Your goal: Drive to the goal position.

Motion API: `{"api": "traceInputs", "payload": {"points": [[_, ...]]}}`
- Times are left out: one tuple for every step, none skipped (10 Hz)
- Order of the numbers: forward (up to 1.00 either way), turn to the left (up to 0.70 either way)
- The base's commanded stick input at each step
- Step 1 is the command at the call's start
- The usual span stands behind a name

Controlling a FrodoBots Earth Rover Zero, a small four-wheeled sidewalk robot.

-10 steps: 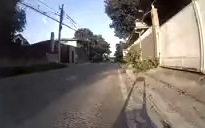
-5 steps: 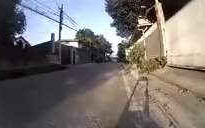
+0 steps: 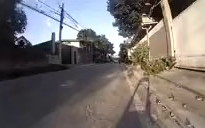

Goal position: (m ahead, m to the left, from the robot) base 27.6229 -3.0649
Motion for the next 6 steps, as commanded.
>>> {"api": "traceInputs", "payload": {"points": [[0.84, 0.00], [0.84, 0.00], [0.84, 0.00], [0.84, 0.00], [0.84, 0.00], [0.84, 0.00]]}}
